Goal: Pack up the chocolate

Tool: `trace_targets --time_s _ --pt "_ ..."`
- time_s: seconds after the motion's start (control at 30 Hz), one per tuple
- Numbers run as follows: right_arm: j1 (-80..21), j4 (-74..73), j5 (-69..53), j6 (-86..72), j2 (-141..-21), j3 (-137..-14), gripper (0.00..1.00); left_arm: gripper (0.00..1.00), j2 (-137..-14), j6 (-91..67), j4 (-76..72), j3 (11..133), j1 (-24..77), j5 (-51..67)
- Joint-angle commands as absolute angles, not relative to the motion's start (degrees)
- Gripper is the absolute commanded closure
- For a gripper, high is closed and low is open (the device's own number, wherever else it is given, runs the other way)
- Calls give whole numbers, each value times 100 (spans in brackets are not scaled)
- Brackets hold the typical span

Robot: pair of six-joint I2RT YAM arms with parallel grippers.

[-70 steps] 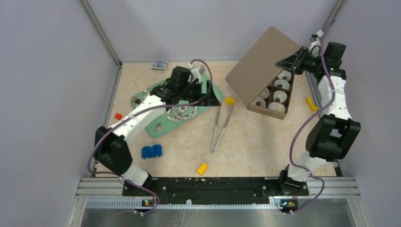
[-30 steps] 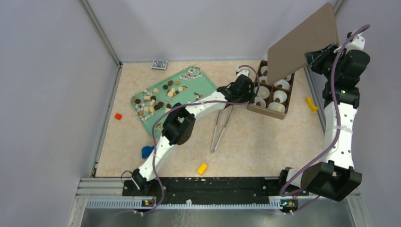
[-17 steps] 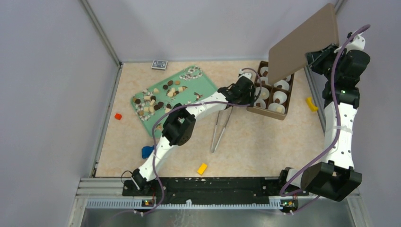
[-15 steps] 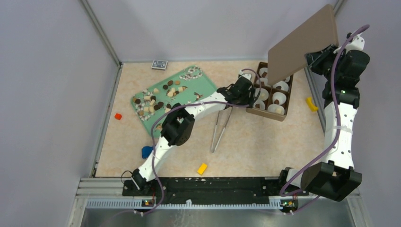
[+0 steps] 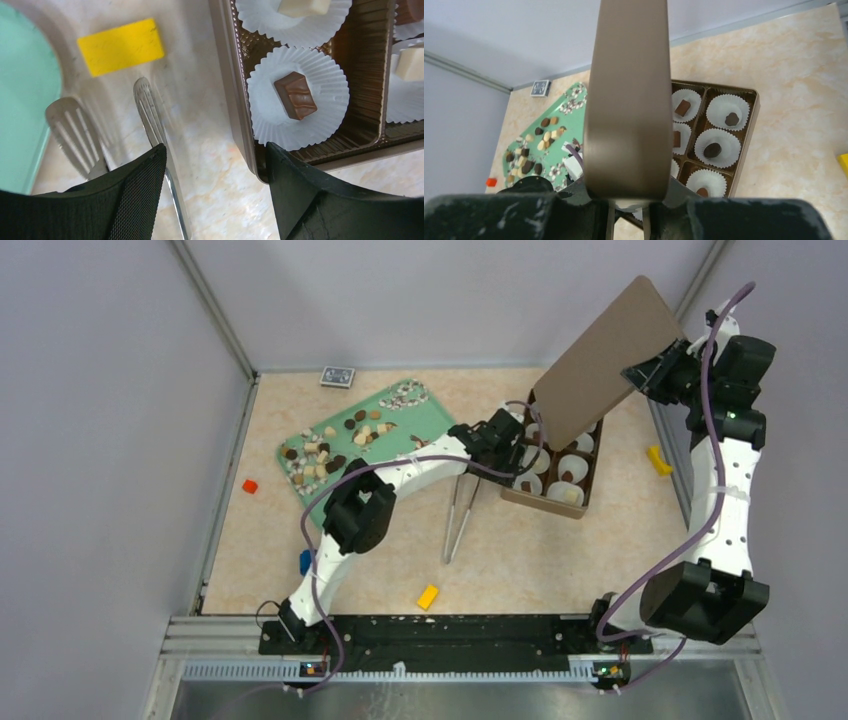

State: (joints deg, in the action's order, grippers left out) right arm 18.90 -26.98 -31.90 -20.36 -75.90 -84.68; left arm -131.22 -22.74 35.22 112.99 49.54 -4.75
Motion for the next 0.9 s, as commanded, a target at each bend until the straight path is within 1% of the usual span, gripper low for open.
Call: trace_targets --time_s 0.0,0.2,0.33,0.43,0.6,0.67,0.77,0.87 --pt "1893 -2901 -3742 -1805 -7662 -9088 100 22 -12428 -1822 4103 10880 4967 -977" --pt "1914 -3418 -3675 -1560 -7761 -9355 100 22 -12116 -1724 4156 10523 4933 -1254" --pt "1941 -3618 -3766 -1548 -7868 -9429 100 20 -11813 -1723 4251 10581 4932 -956" --pt "1978 -3698 -4240 -1543 -8034 -9474 100 18 -11362 -1687 4159 10559 4931 -510" --pt "1999 -3772 -5377 -1574 -8382 -9614 100 14 -10591 -1445 4211 10381 4904 -44" --pt "1998 -3476 -5777 -1779 -8387 -9475 100 12 -10356 -1205 4511 10277 4784 293" --pt "1997 -3096 -6186 -1971 -8351 -9224 100 7 -10007 -998 4899 10171 4286 1020" --pt "1986 -2398 -6836 -2319 -8351 -8766 100 2 -9403 -892 4530 9738 3541 2192"
